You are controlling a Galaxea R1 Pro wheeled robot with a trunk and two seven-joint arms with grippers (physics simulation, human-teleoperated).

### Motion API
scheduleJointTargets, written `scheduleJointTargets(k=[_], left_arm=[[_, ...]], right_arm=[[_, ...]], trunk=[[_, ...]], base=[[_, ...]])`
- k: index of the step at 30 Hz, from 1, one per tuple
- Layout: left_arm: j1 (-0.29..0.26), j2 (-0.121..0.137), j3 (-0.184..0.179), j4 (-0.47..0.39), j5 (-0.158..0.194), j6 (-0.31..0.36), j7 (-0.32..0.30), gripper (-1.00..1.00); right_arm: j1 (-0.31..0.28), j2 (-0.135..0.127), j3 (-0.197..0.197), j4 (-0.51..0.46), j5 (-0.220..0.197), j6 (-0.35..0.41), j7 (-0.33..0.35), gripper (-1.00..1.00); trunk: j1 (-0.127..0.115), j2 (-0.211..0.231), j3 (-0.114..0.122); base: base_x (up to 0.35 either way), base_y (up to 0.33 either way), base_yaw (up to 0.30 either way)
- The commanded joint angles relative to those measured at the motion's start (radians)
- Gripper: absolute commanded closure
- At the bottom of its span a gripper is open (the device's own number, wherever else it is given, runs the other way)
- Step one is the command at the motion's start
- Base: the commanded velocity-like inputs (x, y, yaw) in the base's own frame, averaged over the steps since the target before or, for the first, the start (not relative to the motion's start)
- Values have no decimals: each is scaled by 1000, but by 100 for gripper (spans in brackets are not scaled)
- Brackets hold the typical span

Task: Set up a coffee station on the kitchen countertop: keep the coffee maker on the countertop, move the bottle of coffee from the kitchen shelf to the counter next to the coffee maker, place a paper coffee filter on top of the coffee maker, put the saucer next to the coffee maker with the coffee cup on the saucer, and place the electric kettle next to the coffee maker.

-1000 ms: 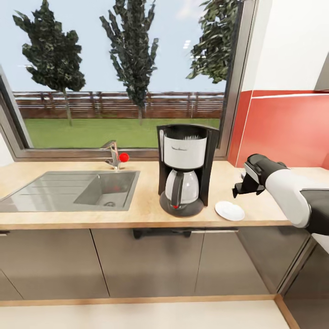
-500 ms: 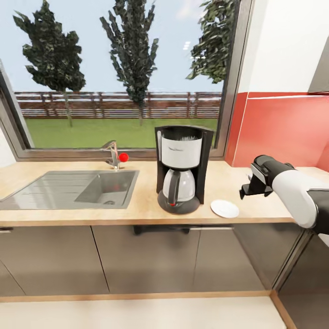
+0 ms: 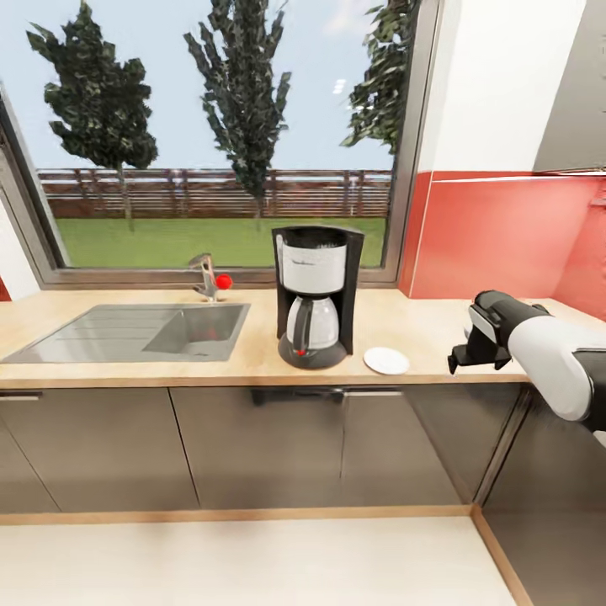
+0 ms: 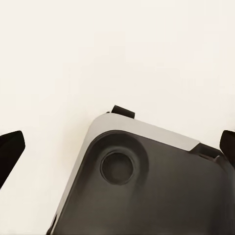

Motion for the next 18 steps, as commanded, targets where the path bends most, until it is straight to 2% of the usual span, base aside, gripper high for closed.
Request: scheduleJointTargets(k=[1,11,12,13,16,17,18], left_arm=[[0,0,-7,-2,4,-2,6,-100],[0,1,-6,-2,4,-2,6,-100],[0,1,-6,-2,4,-2,6,-100],[0,1,-6,-2,4,-3,6,-100],[0,1,-3,-2,5,-1,6,-100],[0,1,-2,-2,4,3,6,-100],[0,1,-1,-2,4,4,6,-100]], right_arm=[[-1,-1,7,6,5,1,11,-100],[21,0,6,17,1,1,12,-100],[45,2,6,17,1,1,13,-100],[106,7,6,17,-2,1,20,-100],[209,11,5,17,-8,-5,23,-100],[317,13,4,18,-13,-89,23,-100],[354,13,3,18,-16,-107,24,-100]], trunk=[[-1,-1,-1],[-1,-1,-1],[-1,-1,-1],[-1,-1,-1],[-1,-1,-1],[-1,-1,-1],[-1,-1,-1]], base=[[-305,-130,0],[-305,-130,0],[-305,-129,0],[-295,-93,0],[-282,-41,0],[-274,-6,0],[-271,-4,0]])
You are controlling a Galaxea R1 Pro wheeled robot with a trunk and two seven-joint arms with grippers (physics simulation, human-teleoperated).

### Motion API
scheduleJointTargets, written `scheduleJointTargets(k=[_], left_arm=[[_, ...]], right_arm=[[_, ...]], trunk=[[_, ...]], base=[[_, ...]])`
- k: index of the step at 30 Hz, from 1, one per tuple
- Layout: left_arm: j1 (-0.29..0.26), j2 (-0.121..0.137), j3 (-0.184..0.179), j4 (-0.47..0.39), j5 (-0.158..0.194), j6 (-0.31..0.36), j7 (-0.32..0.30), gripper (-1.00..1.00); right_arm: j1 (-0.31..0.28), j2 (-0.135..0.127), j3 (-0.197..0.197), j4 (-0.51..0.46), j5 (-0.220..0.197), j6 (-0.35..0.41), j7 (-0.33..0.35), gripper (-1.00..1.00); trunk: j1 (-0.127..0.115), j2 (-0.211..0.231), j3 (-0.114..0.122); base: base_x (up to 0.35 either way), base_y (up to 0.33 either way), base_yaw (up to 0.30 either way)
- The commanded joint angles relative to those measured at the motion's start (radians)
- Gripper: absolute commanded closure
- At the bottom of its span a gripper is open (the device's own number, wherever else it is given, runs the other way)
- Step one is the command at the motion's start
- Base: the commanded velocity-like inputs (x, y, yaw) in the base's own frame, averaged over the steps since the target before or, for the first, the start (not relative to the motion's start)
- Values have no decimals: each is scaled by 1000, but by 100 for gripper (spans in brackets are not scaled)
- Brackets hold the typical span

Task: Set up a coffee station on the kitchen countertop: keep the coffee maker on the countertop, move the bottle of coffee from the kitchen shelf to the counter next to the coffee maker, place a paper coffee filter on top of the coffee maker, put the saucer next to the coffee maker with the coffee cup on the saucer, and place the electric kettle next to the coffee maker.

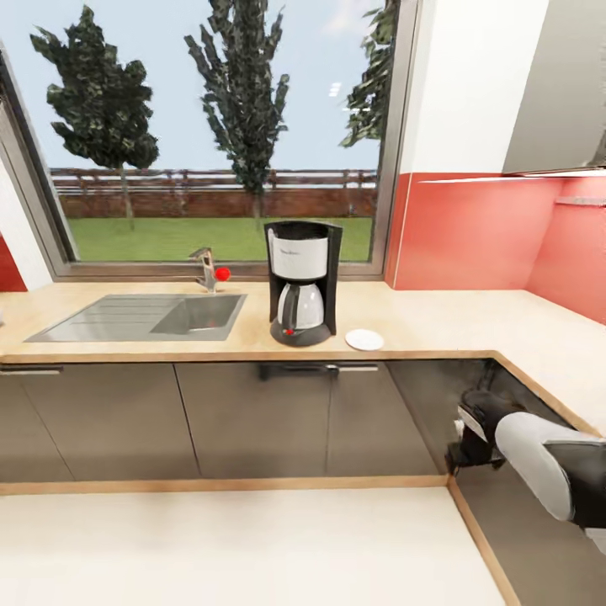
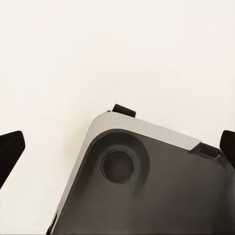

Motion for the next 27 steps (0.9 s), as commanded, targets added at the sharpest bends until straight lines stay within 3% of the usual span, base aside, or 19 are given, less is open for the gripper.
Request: scheduleJointTargets(k=[1,2,3,4,6,10,16,22,27], left_arm=[[0,-1,-6,-2,3,-1,6,-100],[0,-1,-8,-2,3,-1,8,-100],[0,-1,-11,-5,1,0,15,-100],[0,1,-12,-7,-1,2,17,-100],[0,3,-13,-10,-2,3,17,-100],[0,28,-13,-25,-4,1,18,-100],[0,41,-13,-74,-3,2,22,-100],[0,53,-10,-105,1,3,28,-100],[0,49,-8,-88,12,-3,25,-100]], right_arm=[[18,0,8,1,2,-22,11,-100],[82,1,8,1,-12,-82,10,-100],[193,7,7,2,-28,-185,10,-100],[244,10,6,2,-33,-225,13,-100],[298,12,4,2,-44,-263,27,-100],[507,36,1,2,-122,-443,101,-100],[730,63,0,2,-155,-632,136,-100],[855,81,0,2,-158,-763,139,-100],[826,110,15,-1,-142,-746,111,-100]], trunk=[[-1,-1,-1],[-1,-1,-1],[-1,-1,-1],[-1,-1,-1],[-1,-1,-1],[-1,-1,-1],[-1,-1,-1],[-1,-1,-1],[-1,-1,-1]], base=[[-260,-3,0],[-228,-1,0],[-130,0,0],[-83,0,0],[-60,0,0],[-22,0,0],[-4,0,0],[0,0,0],[0,0,0]])
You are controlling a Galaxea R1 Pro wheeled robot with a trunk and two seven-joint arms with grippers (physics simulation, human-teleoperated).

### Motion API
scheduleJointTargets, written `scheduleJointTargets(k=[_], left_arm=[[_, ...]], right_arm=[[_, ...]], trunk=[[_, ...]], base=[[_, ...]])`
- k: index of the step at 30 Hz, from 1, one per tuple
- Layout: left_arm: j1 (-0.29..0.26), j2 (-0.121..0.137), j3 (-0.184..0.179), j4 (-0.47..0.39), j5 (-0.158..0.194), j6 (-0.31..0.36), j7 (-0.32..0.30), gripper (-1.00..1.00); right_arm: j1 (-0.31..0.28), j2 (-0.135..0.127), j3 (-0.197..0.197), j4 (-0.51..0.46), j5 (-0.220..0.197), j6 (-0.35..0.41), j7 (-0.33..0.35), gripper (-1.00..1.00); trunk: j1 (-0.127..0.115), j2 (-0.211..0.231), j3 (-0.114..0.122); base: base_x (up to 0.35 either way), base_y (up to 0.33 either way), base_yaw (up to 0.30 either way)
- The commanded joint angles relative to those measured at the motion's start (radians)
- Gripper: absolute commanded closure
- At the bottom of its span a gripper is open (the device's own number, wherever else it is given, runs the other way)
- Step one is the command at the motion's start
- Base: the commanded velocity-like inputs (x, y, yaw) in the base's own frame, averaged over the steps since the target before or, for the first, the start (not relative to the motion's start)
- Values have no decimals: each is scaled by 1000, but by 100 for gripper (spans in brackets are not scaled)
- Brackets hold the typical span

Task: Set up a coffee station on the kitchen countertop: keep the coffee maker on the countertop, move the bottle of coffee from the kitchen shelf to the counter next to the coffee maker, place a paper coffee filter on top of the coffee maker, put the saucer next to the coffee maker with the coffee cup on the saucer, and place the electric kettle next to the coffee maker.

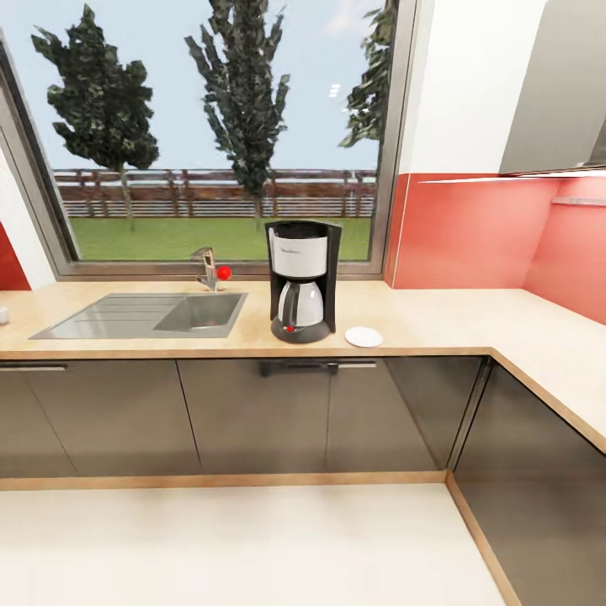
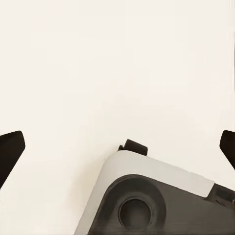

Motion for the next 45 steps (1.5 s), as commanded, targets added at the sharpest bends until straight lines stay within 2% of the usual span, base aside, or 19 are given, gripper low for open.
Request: scheduleJointTargets(k=[1,4,6,10,15,16,18,27,35,45], left_arm=[[1,0,-8,-8,-4,2,7,-100],[1,-10,-9,-21,-11,7,6,-100],[1,-18,-9,-21,-10,8,6,-100],[1,-26,-10,-21,-14,8,4,-100],[1,-27,-17,-14,-17,8,4,-100],[1,-28,-15,-6,-16,47,11,-100],[1,-26,-9,-6,-5,60,15,-100],[1,-26,-10,-5,-4,63,17,-100],[1,-25,-13,-5,-14,50,11,-100],[1,-20,-5,-5,-2,48,6,-100]], right_arm=[[-7,3,1,0,0,-6,-1,-100],[-1,-12,-16,1,-17,-23,-18,-100],[10,-9,-27,1,-28,-34,-29,-100],[26,14,-46,3,-50,-56,-52,-100],[36,38,-46,4,-78,-84,-80,-100],[38,63,-47,4,-163,-159,-348,-100],[38,65,-47,3,-164,-156,-348,-100],[38,62,-48,2,-165,-155,-347,-100],[38,56,-47,3,-165,-173,-342,-100],[52,62,-47,4,-159,-204,-301,-100]], trunk=[[0,-1,-1],[0,-1,-1],[0,-1,-1],[0,-1,-1],[-4,6,2],[-8,13,5],[-15,27,12],[-50,90,40],[-50,90,40],[-50,90,40]], base=[[0,0,0],[0,0,0],[0,0,0],[0,0,0],[0,0,0],[0,0,0],[0,0,0],[0,0,0],[13,25,0],[141,267,0]])
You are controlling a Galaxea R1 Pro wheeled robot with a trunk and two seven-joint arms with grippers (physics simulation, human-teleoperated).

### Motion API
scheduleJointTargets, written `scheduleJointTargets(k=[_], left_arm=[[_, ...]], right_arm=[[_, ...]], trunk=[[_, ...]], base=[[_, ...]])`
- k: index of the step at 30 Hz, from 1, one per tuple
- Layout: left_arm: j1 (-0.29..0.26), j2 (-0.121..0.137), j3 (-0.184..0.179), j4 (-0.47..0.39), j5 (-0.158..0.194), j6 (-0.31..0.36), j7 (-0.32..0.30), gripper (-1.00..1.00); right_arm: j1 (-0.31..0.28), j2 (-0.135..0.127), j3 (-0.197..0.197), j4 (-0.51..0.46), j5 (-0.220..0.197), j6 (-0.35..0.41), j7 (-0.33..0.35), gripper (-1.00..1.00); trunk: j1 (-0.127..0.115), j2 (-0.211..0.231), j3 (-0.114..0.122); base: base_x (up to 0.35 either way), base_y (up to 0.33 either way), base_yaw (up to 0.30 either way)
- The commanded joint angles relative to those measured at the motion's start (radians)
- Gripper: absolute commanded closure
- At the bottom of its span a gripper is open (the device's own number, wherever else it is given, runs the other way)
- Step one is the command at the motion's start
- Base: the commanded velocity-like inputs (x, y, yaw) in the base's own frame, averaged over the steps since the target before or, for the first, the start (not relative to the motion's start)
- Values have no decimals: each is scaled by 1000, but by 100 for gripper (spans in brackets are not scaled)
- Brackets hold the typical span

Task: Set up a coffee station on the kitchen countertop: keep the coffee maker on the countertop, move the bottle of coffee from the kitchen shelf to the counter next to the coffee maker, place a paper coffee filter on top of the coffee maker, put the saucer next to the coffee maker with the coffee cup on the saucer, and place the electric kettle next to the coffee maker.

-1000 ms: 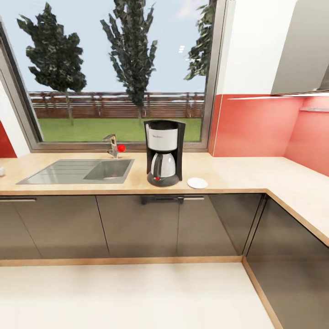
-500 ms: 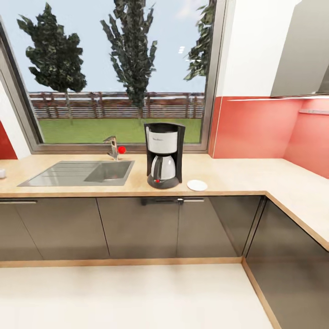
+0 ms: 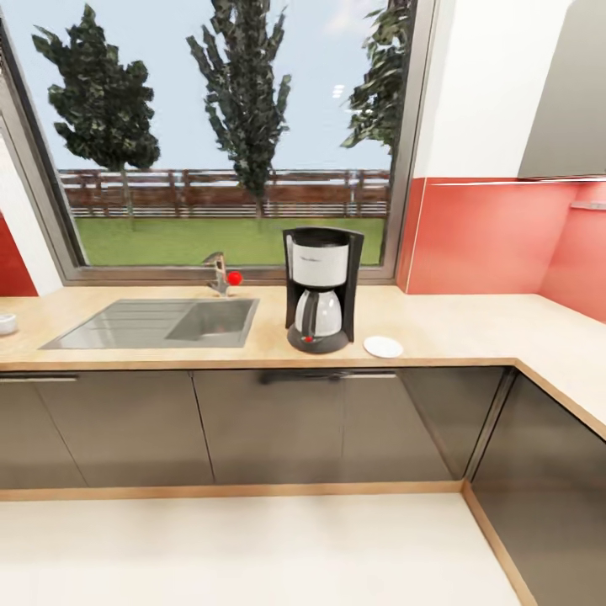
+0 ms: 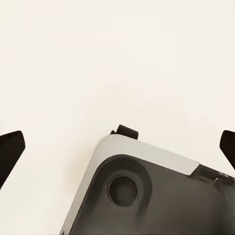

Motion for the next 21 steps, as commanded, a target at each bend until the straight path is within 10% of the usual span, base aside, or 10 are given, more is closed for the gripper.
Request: scheduleJointTargets(k=[1,21], left_arm=[[0,1,-6,-2,2,-1,6,-100],[0,0,-5,-2,3,8,6,-100]], right_arm=[[-1,0,3,2,-3,-8,0,-100],[7,-2,3,2,2,-52,2,-100]], trunk=[[0,-1,-1],[0,-1,-1]], base=[[188,299,0],[225,273,0]])
